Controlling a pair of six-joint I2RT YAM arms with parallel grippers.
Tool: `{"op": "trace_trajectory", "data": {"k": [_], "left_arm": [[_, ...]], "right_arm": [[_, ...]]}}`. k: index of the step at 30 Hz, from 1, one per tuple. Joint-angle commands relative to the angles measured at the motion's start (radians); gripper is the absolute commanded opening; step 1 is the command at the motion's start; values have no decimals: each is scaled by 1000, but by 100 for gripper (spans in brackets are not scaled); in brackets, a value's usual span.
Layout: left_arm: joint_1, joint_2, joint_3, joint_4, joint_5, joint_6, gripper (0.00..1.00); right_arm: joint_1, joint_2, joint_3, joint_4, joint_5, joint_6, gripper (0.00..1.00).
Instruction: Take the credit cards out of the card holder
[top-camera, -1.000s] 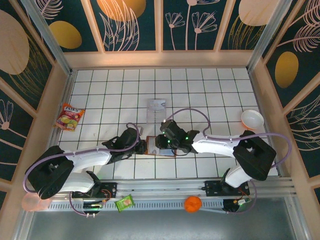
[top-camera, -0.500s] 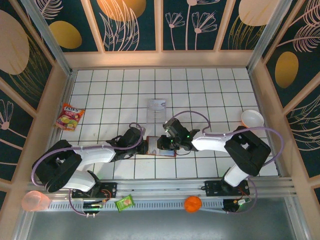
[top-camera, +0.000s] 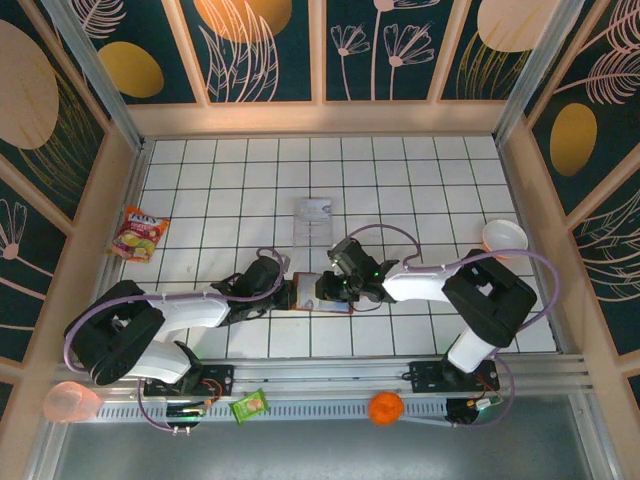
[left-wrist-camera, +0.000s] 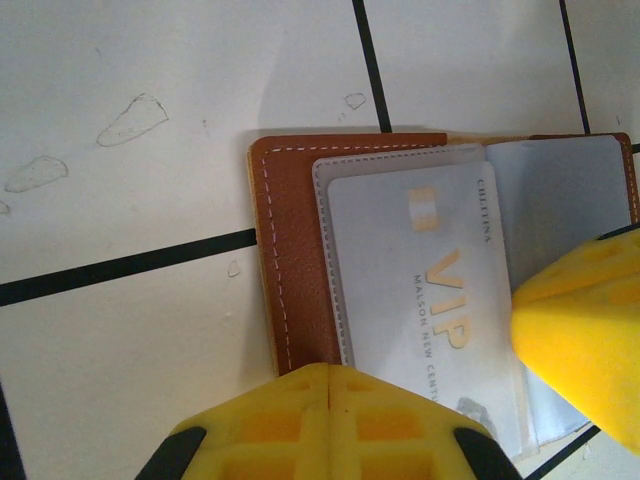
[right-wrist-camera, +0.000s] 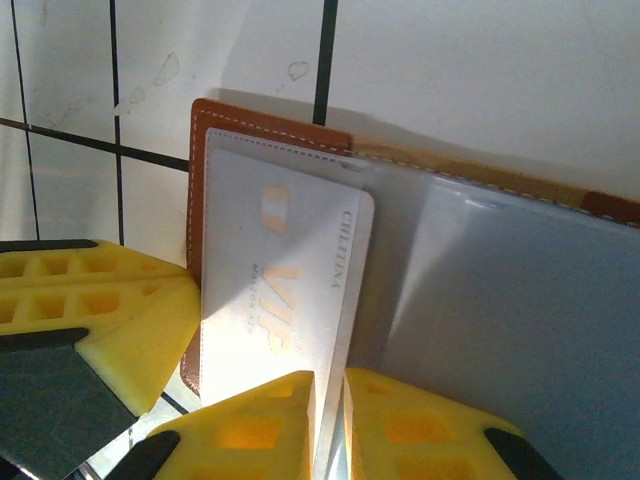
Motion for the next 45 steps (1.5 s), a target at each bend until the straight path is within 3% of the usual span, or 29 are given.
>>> {"op": "trace_trajectory", "data": {"k": [1,12,18,38,42,45], "left_arm": [[3,5,-23,-34,22,-9,3],[3,5,-23,-37,19,-6,2],[4,5,-21,-45,11,-5,1],[3,8,-26,-36,9,-10,0],[4,9,-24,-37,8,-7,0],[3,11,-23,-41,6,-5,0]], "right_arm": [[-12,14,-19,25,-13,23,16],[-22,28,-48,103,-57,49,14],[-26,5,-67,112,-45,65,0],[-48,-166,-170,57,18,79,0],[-39,-148,-150,146,-57,50,16],[-38,-117,-116,157,-65,40,20]]}}
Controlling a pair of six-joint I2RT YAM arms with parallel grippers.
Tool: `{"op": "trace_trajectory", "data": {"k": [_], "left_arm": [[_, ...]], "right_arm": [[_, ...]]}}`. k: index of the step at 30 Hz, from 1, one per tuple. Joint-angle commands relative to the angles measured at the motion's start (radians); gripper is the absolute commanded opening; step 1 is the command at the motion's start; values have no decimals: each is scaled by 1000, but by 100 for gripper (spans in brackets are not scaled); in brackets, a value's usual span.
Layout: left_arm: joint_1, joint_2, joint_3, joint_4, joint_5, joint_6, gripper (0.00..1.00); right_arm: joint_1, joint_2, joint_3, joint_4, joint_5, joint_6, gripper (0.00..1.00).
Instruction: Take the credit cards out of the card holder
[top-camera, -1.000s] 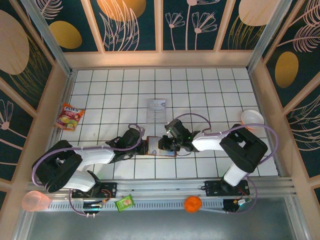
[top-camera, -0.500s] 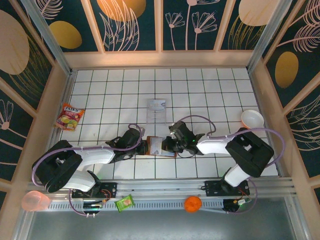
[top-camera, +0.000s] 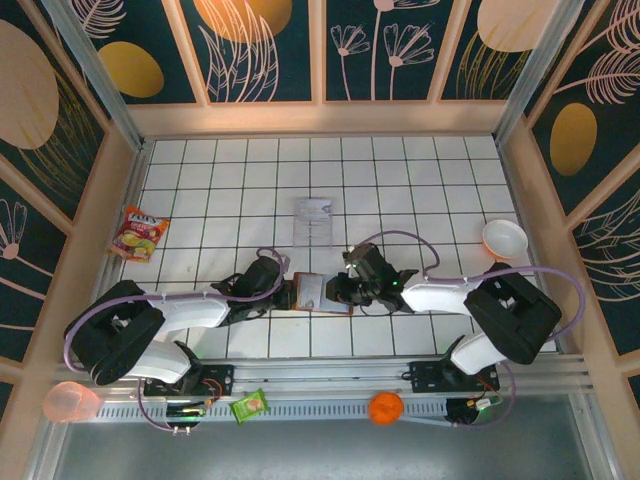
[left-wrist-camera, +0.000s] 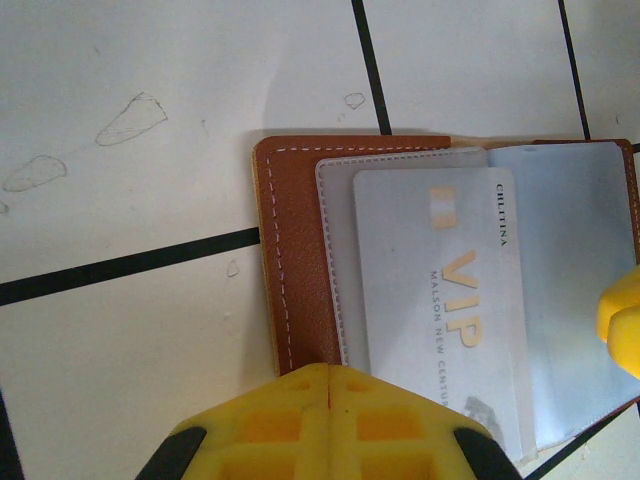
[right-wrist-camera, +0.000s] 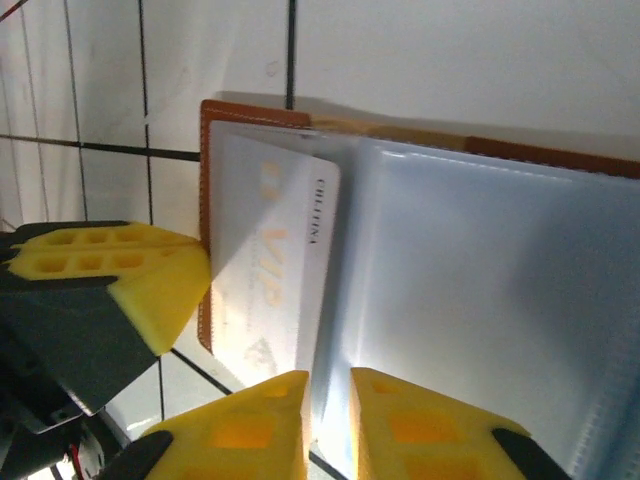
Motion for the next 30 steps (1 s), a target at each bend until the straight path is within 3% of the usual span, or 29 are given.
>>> {"op": "trace_trajectory", "data": {"k": [1,30], "left_arm": [[3,11,-21,-44,6,-5,0],[3,9,-23,-47,7,1,0]], "right_arm": [[4,37,42,54,-34,-27,20],[-23,164,70,84,-15,71,20]]}}
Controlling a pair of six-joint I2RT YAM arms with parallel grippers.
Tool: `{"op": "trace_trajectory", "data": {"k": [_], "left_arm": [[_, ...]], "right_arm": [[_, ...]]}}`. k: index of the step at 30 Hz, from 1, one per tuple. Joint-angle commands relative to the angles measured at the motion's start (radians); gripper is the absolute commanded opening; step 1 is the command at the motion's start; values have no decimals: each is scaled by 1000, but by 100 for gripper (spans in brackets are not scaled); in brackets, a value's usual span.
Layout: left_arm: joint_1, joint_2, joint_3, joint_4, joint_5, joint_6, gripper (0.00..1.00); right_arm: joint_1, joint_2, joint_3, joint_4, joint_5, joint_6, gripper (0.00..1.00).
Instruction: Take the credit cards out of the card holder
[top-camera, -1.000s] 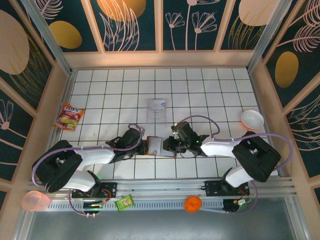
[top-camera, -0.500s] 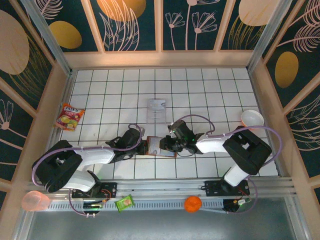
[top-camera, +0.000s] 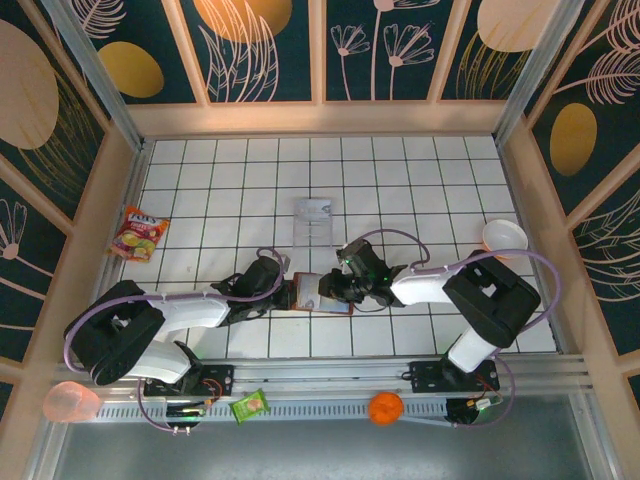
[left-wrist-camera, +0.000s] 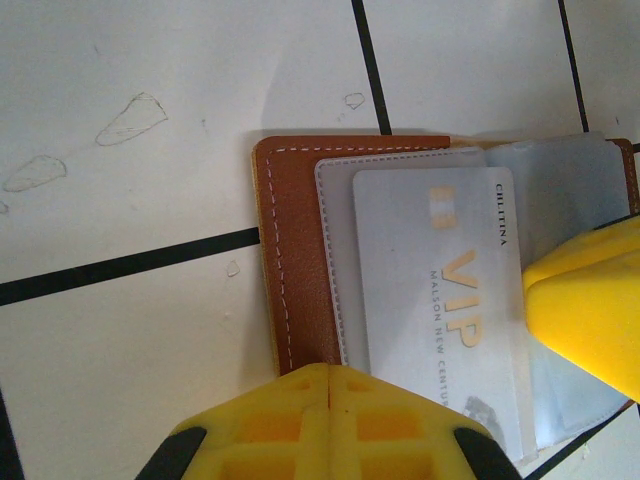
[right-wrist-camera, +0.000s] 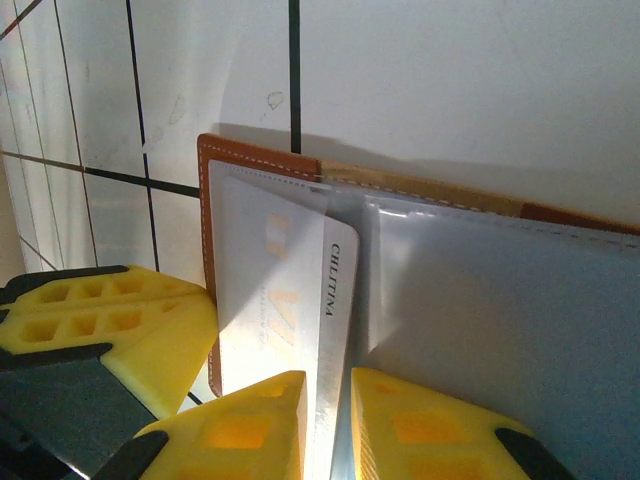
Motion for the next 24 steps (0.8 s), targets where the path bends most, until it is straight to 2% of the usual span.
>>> {"op": "trace_trajectory", "data": {"k": [1,6,13,24], "left_arm": [[3,10,-23,-47,6,3,0],[4,11,-24,-47,6,3,0],[4,8,-27,-47,8,-1,0],[3,-6,-29,-51,5,-6,0]], "right_arm": [[-12,37,17,12,21,23,20],[-12,50,11,44,14,48,16],[-18,34,-13,53,26,70,1],[-26,-112,-83,-74,125,69,0]]}}
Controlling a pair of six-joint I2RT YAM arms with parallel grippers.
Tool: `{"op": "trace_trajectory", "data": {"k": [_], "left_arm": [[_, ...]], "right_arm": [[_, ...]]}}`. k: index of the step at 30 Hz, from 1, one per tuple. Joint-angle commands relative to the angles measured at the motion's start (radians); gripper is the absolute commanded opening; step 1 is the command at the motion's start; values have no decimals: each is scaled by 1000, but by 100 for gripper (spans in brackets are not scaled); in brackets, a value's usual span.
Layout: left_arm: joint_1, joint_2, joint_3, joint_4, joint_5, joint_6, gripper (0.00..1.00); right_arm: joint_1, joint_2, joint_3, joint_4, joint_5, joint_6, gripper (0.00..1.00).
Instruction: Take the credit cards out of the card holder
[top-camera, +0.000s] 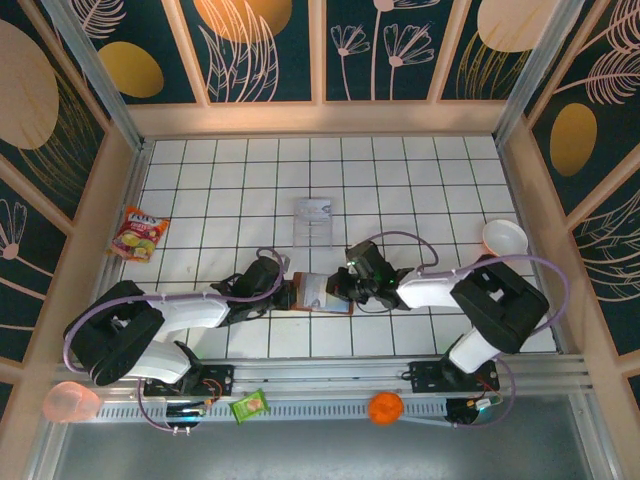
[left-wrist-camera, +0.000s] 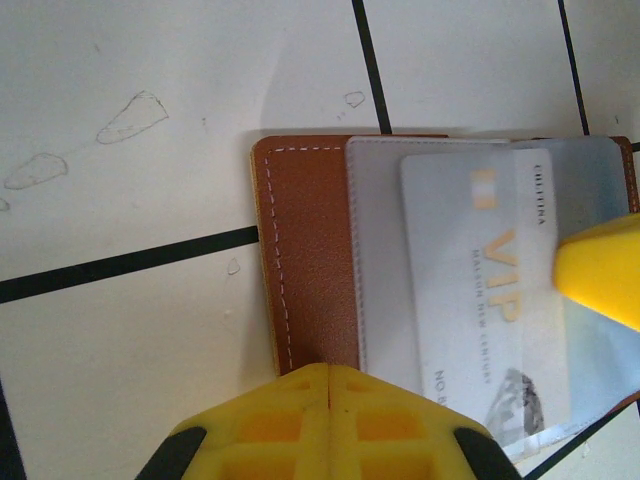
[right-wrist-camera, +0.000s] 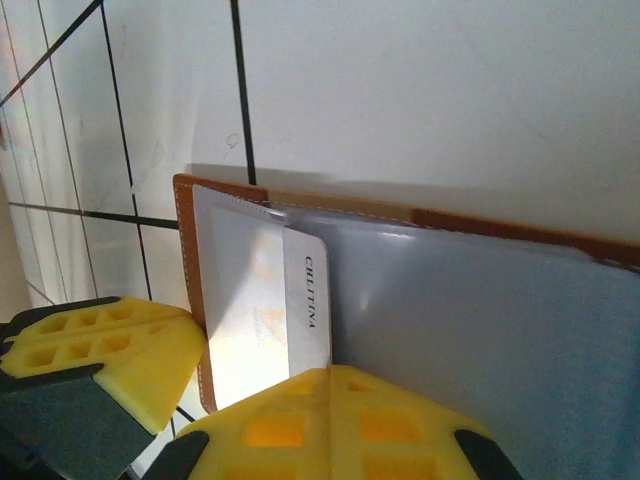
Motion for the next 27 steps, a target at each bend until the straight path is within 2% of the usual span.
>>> {"op": "trace_trajectory", "data": {"k": [1,7,13,15,20,27], "left_arm": [[4,-3,-26,-51,3,-5,0],[3,-30,-12,-68,-5,-3,0],[4,-146,38,-162,-60,30,3],[3,-155,52,-160,-38,38,4],[0,-75,88,-88,37,34,5],[-11,14,111,-46,44,40,8]], "right_arm": [[-12,-52,-32,-82,63,2,0],[-7,-105,-22,-149,95,-21,0],[12,-100,12,-180,120,-44,0],[21,-94,26,-193,129,-54,0],[32,-103,53,-239,163,-71,0],[32,-115,51,-247,163,-94,0]]}}
